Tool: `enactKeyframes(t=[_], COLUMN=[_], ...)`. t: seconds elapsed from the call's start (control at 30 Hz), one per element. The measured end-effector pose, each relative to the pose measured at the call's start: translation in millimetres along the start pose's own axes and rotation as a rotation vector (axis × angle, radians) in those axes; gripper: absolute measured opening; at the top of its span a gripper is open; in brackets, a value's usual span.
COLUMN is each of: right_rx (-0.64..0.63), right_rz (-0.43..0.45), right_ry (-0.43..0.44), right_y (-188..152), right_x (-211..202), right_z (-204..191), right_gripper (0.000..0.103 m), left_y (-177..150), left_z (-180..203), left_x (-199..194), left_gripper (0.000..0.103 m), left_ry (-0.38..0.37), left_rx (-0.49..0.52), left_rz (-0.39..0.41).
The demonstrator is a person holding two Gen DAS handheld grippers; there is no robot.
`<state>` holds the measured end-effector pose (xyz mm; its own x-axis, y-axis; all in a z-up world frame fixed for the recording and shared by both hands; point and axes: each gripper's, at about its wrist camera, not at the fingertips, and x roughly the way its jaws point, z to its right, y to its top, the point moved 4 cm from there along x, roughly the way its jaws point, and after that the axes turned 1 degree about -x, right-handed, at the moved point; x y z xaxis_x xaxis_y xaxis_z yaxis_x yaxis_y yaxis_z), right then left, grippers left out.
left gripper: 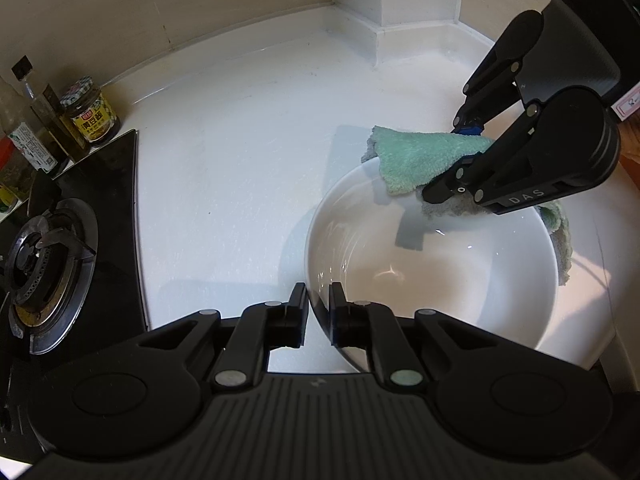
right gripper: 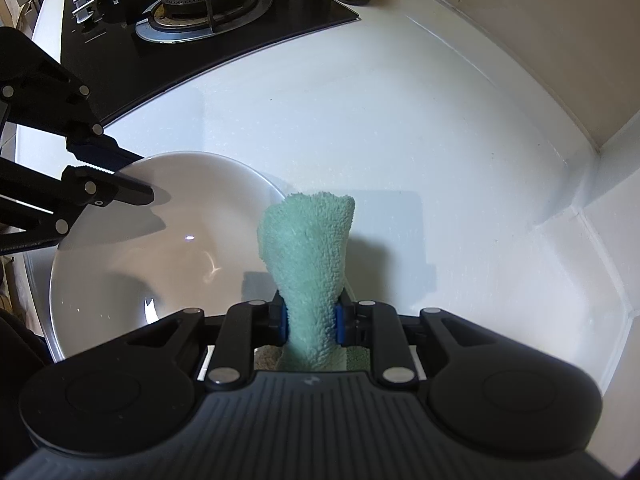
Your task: Clean bowl
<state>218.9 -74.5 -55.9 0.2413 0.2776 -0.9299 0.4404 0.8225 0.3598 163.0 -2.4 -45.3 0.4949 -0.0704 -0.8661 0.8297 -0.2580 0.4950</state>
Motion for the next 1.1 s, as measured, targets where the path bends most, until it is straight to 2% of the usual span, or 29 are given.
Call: enactKeyframes(t=[0.1, 0.27, 0.33, 0.43, 0.53, 0.73, 0.87, 0.93, 1.03, 1.1], right_rx=[-0.007, -0.096, -0.147, -0.209, -0.195, 0.022, 0.119, 0.152, 0.114, 0.056], right_rz=[-0.014, -0.075, -0.081, -0.068, -0.056, 0.003, 0.035, 0.044, 0.025, -0.016], right_ry=[0.004, 0.061, 0.034, -0.017, -0.029, 0.017, 0.005, -0.006, -0.013, 0.016], right_y=[-4, -6, 1, 14, 20, 15, 8, 5, 3, -2], right_x=[-2, -4, -2, 3, 8, 5, 3, 3, 2, 0], right_z=[-4, -5, -5, -7, -5, 13, 15, 15, 10, 4], right_gripper=[0.018, 0.019, 0.019, 0.02, 0.02, 0.017, 0.017, 0.017, 0.018, 0.018], left_y=[4, 16, 22, 29, 33, 17, 1, -2, 3, 8], left_z=[1, 3, 3, 1, -8, -29, -28, -29, -32, -30], left_x=[3, 11, 15, 21, 23, 15, 10, 9, 13, 15], left_gripper=[0.009, 0.011, 0.012, 0.012, 0.011, 0.013, 0.013, 0.013, 0.007, 0.006], left_ry=[-0.02, -0.044, -0.039, -0.04, -0.058, -0.056, -0.059, -0.058, -0.066, -0.075], left_rx=[0.089, 0.276, 0.347, 0.397, 0.312, -0.075, -0.191, -0.204, -0.161, -0.071], left_rz=[-0.002, -0.012, -0.019, -0.02, -0.02, -0.014, 0.005, 0.014, 0.005, -0.001])
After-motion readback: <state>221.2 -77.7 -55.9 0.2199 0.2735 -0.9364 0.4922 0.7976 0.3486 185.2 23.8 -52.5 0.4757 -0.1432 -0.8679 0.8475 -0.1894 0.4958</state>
